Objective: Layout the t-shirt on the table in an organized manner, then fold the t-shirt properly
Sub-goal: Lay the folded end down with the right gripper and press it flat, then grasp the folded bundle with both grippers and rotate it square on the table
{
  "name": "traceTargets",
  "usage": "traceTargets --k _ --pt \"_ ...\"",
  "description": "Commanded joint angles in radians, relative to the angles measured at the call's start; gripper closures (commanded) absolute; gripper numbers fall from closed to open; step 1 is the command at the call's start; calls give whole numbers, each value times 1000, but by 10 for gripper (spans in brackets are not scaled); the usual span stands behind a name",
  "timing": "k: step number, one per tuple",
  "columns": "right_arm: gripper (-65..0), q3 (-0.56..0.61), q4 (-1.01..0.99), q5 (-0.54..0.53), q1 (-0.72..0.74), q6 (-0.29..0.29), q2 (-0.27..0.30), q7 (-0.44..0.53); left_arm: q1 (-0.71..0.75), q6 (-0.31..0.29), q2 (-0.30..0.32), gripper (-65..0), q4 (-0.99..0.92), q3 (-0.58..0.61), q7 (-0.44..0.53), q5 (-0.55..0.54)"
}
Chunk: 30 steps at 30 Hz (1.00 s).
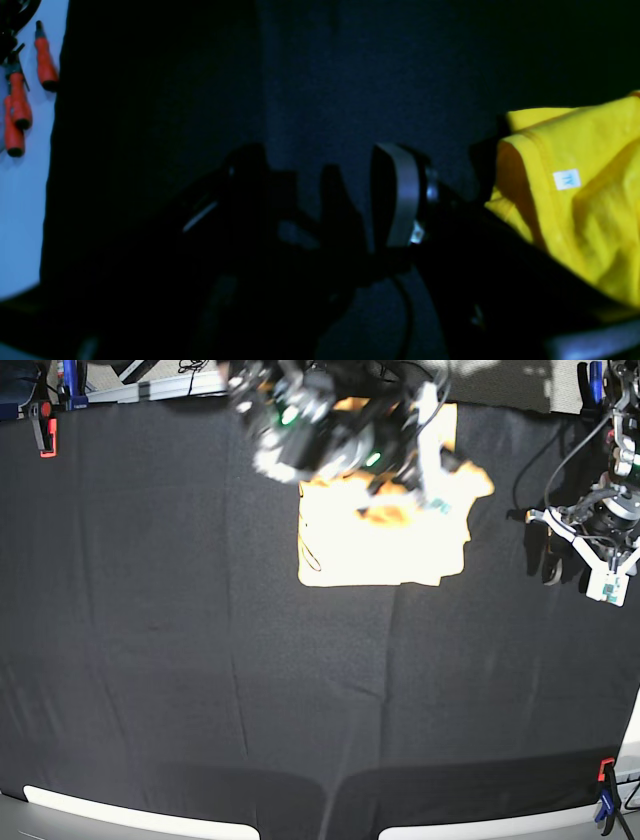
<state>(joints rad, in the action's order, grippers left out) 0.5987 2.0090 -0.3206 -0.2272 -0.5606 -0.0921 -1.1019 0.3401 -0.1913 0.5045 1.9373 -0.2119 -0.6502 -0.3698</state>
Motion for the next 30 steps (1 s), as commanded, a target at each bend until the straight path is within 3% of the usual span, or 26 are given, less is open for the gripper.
traceTargets --k 1,3,5,10,13,16,17,21,23,26,30 --pt "-52 17 12 -16 8 -8 -10 23 -7 1 14 -305 18 -10 31 -6" --pt "-192 31 12 -24 8 -8 -11 44 -7 1 14 -305 18 -10 30 -6" --pt "-274 30 12 -66 8 -8 -10 46 -7 1 14 -305 19 -10 31 -6" --pt "-282 29 26 -147 9 -8 -11 12 -7 1 14 -298 19 -10 31 -7" --pt "-281 15 63 -81 8 -9 -10 12 -6 1 14 -220 19 -10 21 -67" --pt "-213 -24 96 21 11 -8 -6 21 -2 -44 11 -34 20 -10 -39 -189" --pt "-178 -48 100 34 12 -8 -1 32 2 -74 8 0 20 -10 -68 -225" --pt "0 -185 101 42 28 -8 38 62 58 -192 5 0 21 -10 -143 -379" --pt "0 -270 101 42 42 -8 69 63 106 -246 5 0 22 -10 -151 -413" --pt "0 -403 101 41 60 -8 121 83 183 -278 -1 0 37 -9 -154 -455" --pt "0 -546 100 37 70 -8 201 119 266 -336 -71 0 94 0 -238 -478"
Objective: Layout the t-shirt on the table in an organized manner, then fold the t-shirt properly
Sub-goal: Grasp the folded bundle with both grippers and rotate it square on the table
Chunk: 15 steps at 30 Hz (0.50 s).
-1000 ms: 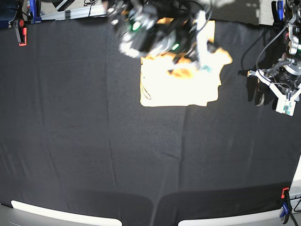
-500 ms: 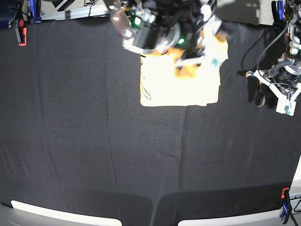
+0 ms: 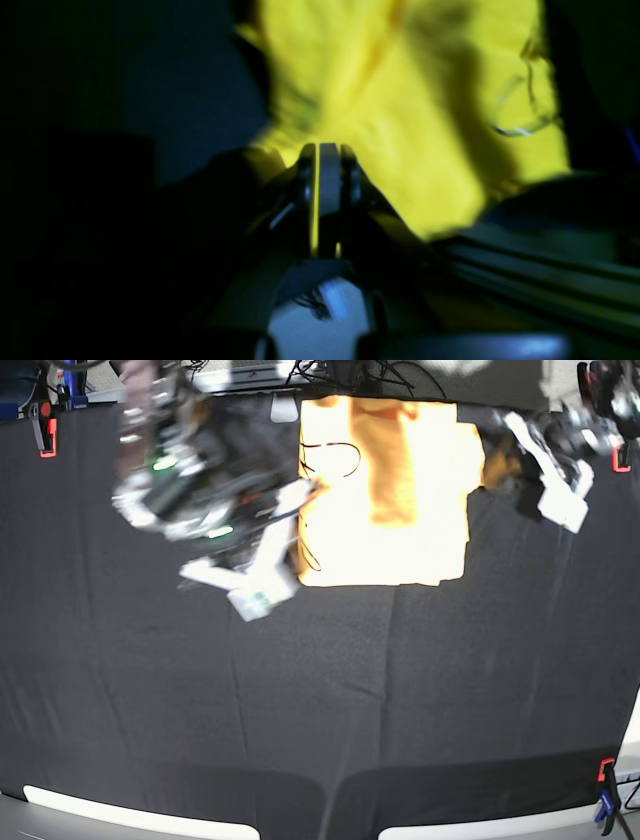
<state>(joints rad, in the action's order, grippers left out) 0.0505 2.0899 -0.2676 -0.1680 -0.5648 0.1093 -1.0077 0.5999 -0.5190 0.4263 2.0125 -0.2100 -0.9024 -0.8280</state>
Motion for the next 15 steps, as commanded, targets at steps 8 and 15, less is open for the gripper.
traceTargets --k 8,15 --pt "0 -92 -17 -31 11 -3 119 24 79 -35 -85 0 27 200 2 186" --pt "0 -92 -22 -31 11 -2 147 24 79 35 -85 0 16 314 67 394"
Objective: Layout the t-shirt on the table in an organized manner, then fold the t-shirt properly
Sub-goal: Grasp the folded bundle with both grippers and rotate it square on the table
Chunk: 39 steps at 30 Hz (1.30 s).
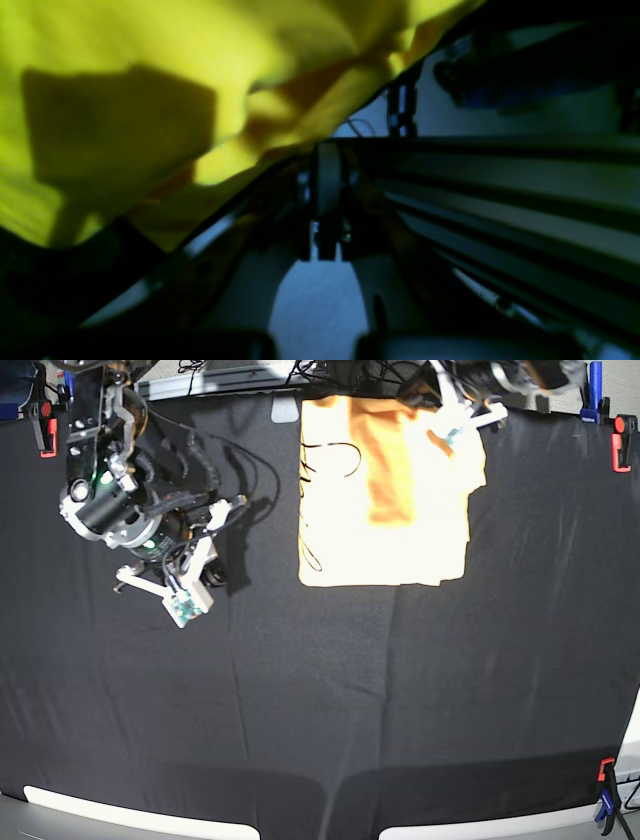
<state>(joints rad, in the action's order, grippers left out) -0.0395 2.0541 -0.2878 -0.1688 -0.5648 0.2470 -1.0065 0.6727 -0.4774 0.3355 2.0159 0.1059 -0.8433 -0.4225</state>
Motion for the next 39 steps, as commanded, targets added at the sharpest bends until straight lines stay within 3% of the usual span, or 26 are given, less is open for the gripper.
traceTargets --k 1,16,21,24,32,39 --pt "0 -2 14 -11 14 -2 12 23 5 9 6 0 4 1 29 11" --pt "0 -2 14 -60 19 -2 16 23 -224 169 9 0 -232 0 61 198" --pt "0 -1 -24 -60 23 -2 16 118 -334 169 9 0 -342 0 90 198" --pt "0 5 -101 -60 54 -2 10 189 -393 169 10 0 -393 0 89 198" --pt "0 90 -427 -56 296 -3 -40 195 -444 173 23 0 -420 0 105 198" --pt "0 248 -713 5 485 -4 -90 193 -443 237 40 0 -420 0 149 248"
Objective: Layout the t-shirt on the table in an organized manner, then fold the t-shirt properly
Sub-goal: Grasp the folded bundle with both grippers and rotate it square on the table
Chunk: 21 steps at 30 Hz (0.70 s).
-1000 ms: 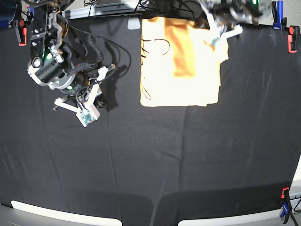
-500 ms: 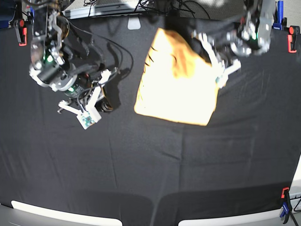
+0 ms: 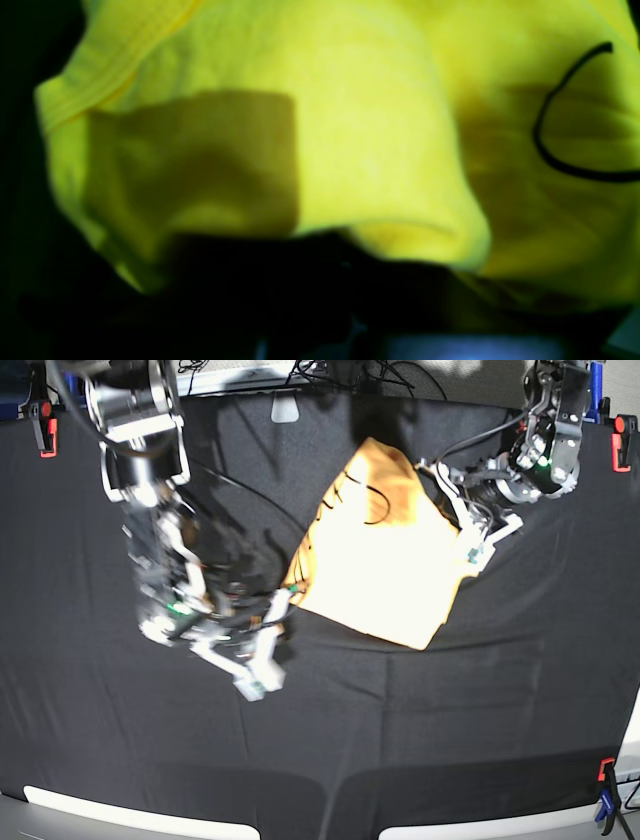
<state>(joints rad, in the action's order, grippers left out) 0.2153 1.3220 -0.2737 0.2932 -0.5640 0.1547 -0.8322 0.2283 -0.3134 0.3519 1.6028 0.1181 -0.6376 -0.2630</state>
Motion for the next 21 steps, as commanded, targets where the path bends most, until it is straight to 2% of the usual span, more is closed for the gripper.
traceTargets --k 1,7,14,21 --pt "0 18 -8 -14 39 -5 0 7 1 85 29 0 -7 -13 -44 101" --pt "0 113 -30 -18 43 -16 0 -111 -2 150 53 0 -7 -14 50 132" --pt "0 112 106 -17 -63 -16 6 -147 -71 150 53 0 -45 -13 75 132" --pt "0 112 315 -14 -226 -16 6 -157 -150 150 39 0 -152 -13 162 97"
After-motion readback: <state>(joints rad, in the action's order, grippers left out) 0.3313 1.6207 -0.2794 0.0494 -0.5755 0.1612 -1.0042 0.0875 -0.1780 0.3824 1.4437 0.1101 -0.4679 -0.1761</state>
